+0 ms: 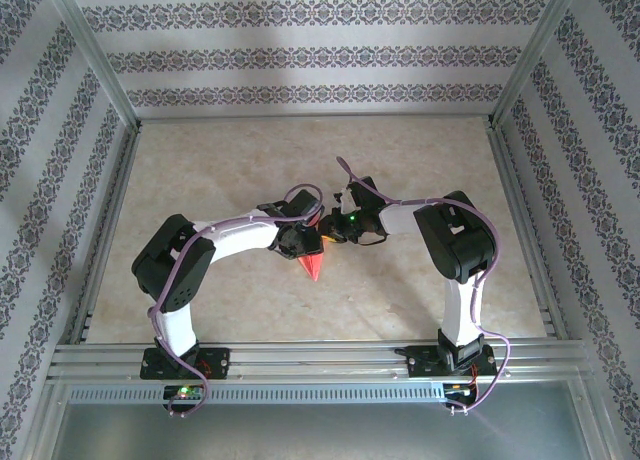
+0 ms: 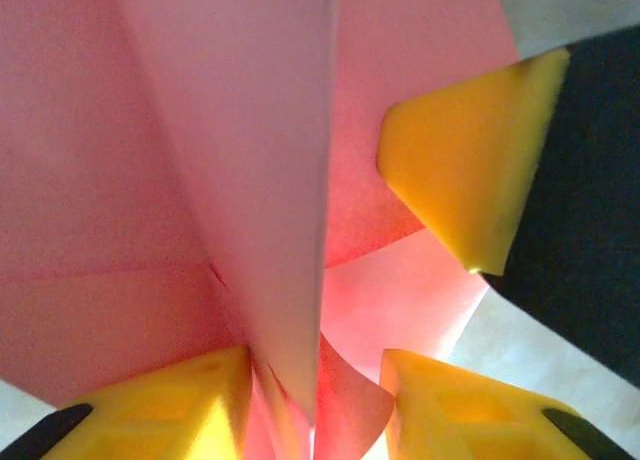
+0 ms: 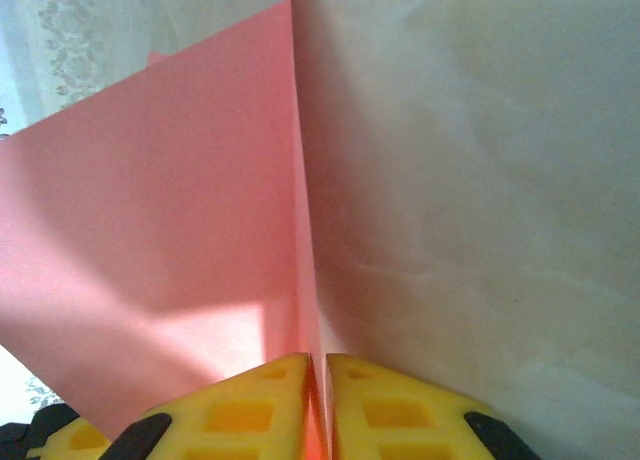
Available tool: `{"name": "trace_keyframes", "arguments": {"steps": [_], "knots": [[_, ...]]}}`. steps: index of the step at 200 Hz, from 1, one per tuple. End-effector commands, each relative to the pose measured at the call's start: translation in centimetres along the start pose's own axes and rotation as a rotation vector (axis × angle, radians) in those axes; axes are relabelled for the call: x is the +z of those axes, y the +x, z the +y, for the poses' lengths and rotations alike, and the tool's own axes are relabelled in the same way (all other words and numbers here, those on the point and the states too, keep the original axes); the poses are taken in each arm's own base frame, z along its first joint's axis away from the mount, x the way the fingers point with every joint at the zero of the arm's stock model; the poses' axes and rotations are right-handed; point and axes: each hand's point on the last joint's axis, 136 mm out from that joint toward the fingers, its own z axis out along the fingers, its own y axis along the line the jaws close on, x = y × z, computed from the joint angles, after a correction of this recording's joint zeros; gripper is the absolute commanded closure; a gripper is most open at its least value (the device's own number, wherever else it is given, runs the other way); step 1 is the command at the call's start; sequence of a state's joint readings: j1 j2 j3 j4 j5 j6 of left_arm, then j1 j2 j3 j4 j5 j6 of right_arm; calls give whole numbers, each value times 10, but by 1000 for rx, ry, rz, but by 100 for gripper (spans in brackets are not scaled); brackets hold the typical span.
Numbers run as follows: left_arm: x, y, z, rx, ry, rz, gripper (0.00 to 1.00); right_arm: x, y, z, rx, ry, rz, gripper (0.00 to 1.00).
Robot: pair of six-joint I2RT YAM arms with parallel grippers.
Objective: Fold a paper plane with a square sheet of paper (pick it up from the middle)
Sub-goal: Move the paper plane to the top-center of the table.
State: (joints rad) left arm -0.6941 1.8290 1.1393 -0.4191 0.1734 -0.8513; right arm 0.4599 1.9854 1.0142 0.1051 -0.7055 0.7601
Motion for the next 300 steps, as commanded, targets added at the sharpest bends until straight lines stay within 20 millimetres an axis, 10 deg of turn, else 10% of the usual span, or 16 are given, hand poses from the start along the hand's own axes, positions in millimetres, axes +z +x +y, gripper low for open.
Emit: {"name": "trace_keyframes", "arguments": {"steps": [1, 86, 129, 187, 300], "knots": [[-6, 2, 4, 26, -48, -5, 65, -3, 5, -26, 71, 69, 13, 84], [-7, -3, 1, 15, -37, -23, 89, -6, 3, -21, 68, 55, 6, 80], [-26, -9, 19, 70, -127, -44, 97, -38, -15, -9, 41, 49, -95, 60], [-38, -10, 54, 200, -293, 37, 97, -99, -37, -28, -9, 194, -300, 45], [-5, -10, 58, 113, -299, 74, 81, -114, -39, -33, 13, 222, -351, 43]]}}
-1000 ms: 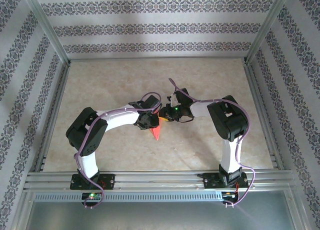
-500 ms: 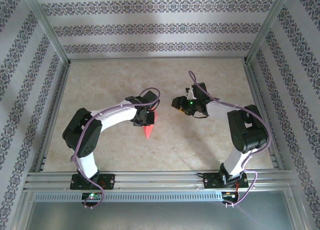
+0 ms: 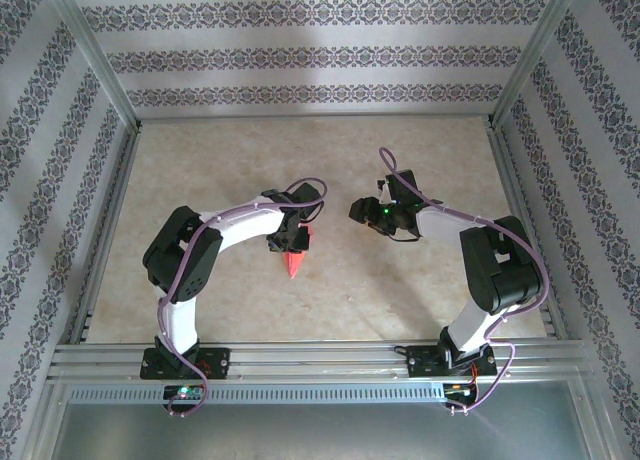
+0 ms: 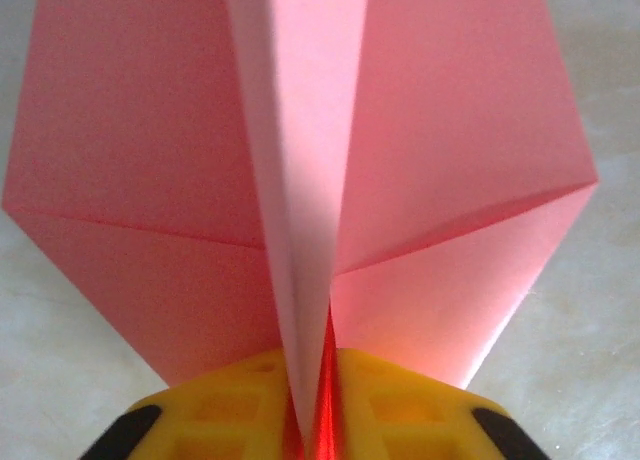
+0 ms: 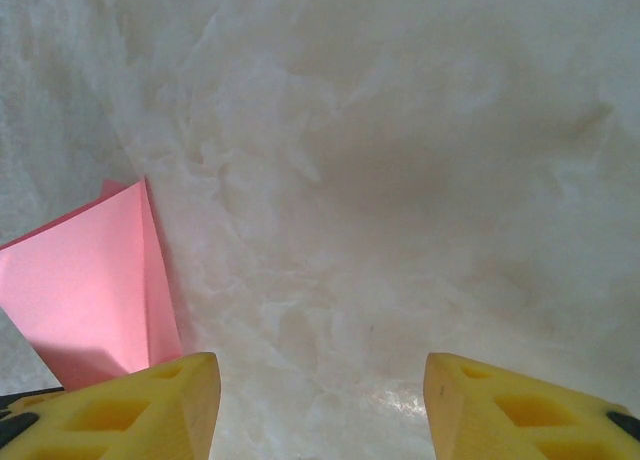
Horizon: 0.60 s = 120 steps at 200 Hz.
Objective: Fold a paper plane with a square sheet of paper (pick it up from the middle)
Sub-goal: Move the paper plane to the top-center of the table.
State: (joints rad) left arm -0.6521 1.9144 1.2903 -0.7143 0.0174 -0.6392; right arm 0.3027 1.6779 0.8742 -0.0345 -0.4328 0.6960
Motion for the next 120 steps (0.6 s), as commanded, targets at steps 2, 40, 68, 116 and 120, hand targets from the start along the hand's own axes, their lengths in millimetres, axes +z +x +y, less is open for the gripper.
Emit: {"name": "trace_keyframes", "arguments": {"steps": [2, 40, 68, 116, 120], "knots": [[6, 5, 7, -51, -16, 28, 81, -10, -9, 0, -12, 8, -41, 43], [15, 10, 7, -94, -16, 50, 74, -10, -9, 1, -8, 3, -40, 43], [21, 13, 12, -110, -41, 61, 70, -9, -8, 0, -3, 2, -36, 43], [30, 18, 16, -133, -65, 78, 66, -8, -7, -1, 3, -1, -31, 43], [30, 19, 17, -134, -67, 78, 66, -7, -7, -1, 4, -2, -31, 43]]}}
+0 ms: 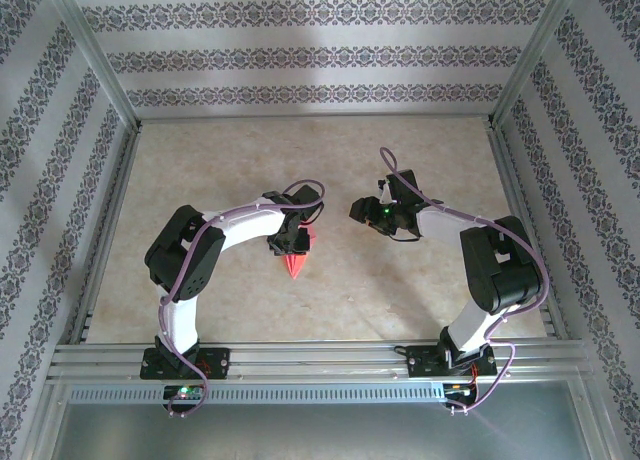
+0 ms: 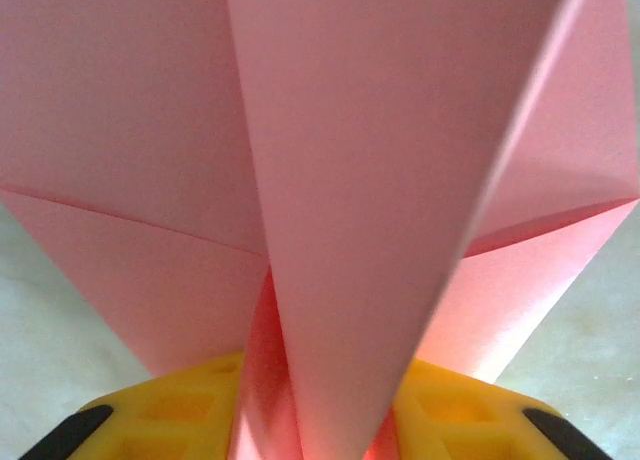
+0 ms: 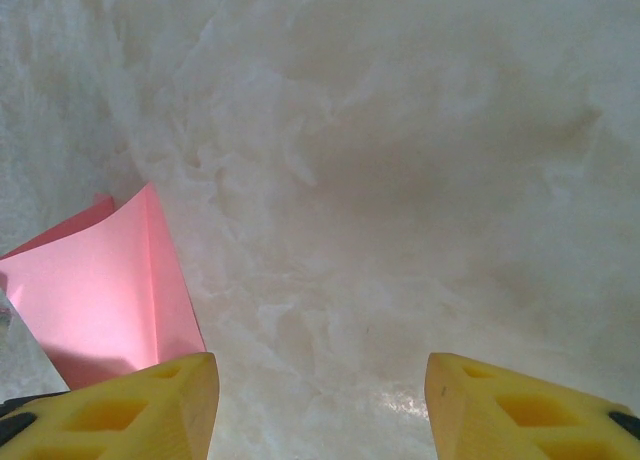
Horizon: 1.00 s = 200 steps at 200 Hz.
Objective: Fold a paper plane with a square sheet of paper (pick it up from the middle)
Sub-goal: Move the paper plane to the top-center of the table.
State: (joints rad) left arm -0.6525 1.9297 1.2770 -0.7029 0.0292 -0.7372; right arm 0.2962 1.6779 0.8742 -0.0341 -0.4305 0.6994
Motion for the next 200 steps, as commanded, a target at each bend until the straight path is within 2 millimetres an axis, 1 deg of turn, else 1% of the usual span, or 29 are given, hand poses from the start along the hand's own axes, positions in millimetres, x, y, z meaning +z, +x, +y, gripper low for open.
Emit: {"name": "trace_keyframes", "arguments": {"steps": [1, 24, 57, 72, 83, 103, 135, 149, 181, 200], "knots": [[22, 11, 17, -38, -68, 53, 66, -6, -5, 1, -4, -6, -25, 43], [21, 10, 21, -36, -88, 49, 62, -5, -3, 0, -1, -5, -21, 43], [18, 9, 26, -14, -132, 42, 60, -5, -3, -1, 4, -5, -22, 42], [18, 7, 25, -8, -132, 39, 69, -4, -3, -1, 5, -7, -21, 42], [17, 5, 23, -6, -127, 32, 73, -4, -3, -1, 5, -8, -19, 42], [8, -4, 18, 1, -115, -4, 79, -5, -3, 0, 6, -9, -21, 42], [-12, -23, 10, 18, -90, -72, 84, -6, -5, 2, 5, -14, -24, 43], [-18, -29, 8, 23, -86, -92, 89, -6, -5, 2, 7, -15, -25, 42], [-21, -37, 7, 26, -73, -107, 100, -6, -5, 2, 8, -17, -25, 43], [-22, -47, 7, 34, -70, -122, 100, -10, -7, 2, 6, -18, -37, 42]]}}
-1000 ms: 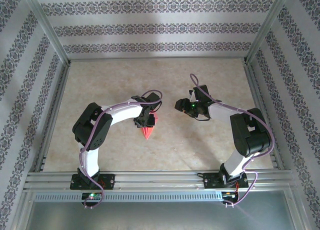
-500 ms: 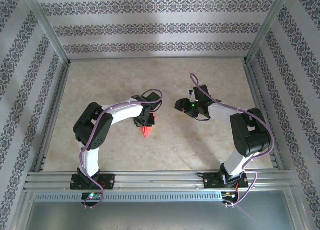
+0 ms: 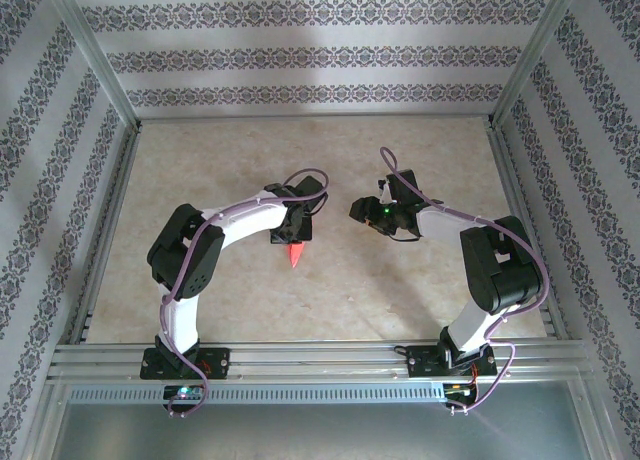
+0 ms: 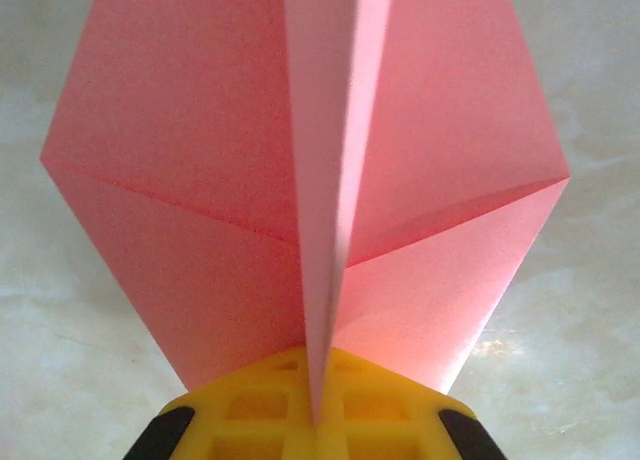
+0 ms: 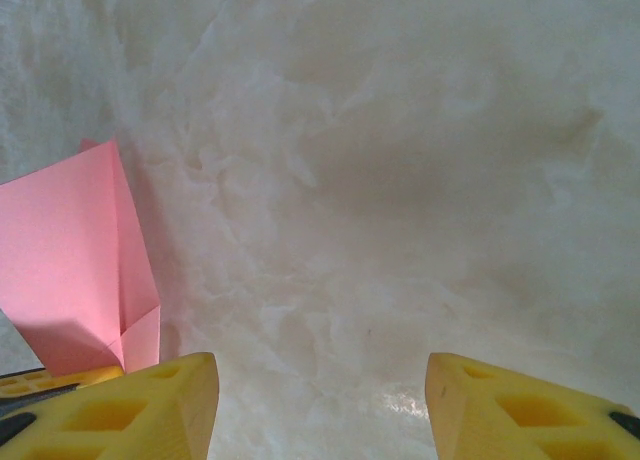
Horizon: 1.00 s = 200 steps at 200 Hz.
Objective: Fold a paper plane with a square sheet of paper (pick it up from the middle)
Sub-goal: Move the paper plane to the top-center of the table.
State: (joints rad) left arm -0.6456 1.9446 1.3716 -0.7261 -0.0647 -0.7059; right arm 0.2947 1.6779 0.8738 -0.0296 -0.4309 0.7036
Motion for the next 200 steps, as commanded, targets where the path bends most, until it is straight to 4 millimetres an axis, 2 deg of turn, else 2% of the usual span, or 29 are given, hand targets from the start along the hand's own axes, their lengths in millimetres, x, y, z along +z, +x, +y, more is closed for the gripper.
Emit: {"name": "trace_keyframes", "arguments": {"steps": [1, 17, 43, 62, 93, 120, 162, 200], "knots": [[-4, -16, 11, 17, -35, -20, 100, -10, -6, 2, 3, -15, -34, 42], [-8, -34, 11, 26, -36, -52, 100, -16, -10, 3, -11, -15, -54, 39], [-11, -74, 10, 30, -14, -101, 100, -26, -15, -1, -39, 13, -87, 34], [-6, -104, 10, 33, -12, -125, 100, -30, -16, -5, -51, 33, -97, 33], [10, -138, 9, 42, -12, -128, 100, -31, -14, -8, -38, 35, -92, 32], [25, -154, 9, 61, -30, -103, 99, -32, -15, -7, -31, 30, -92, 32], [41, -165, 10, 69, -47, -83, 92, -32, -16, -6, -27, 23, -90, 32], [53, -164, 10, 49, -45, -57, 78, -30, -15, -6, -20, 20, -81, 32]]}}
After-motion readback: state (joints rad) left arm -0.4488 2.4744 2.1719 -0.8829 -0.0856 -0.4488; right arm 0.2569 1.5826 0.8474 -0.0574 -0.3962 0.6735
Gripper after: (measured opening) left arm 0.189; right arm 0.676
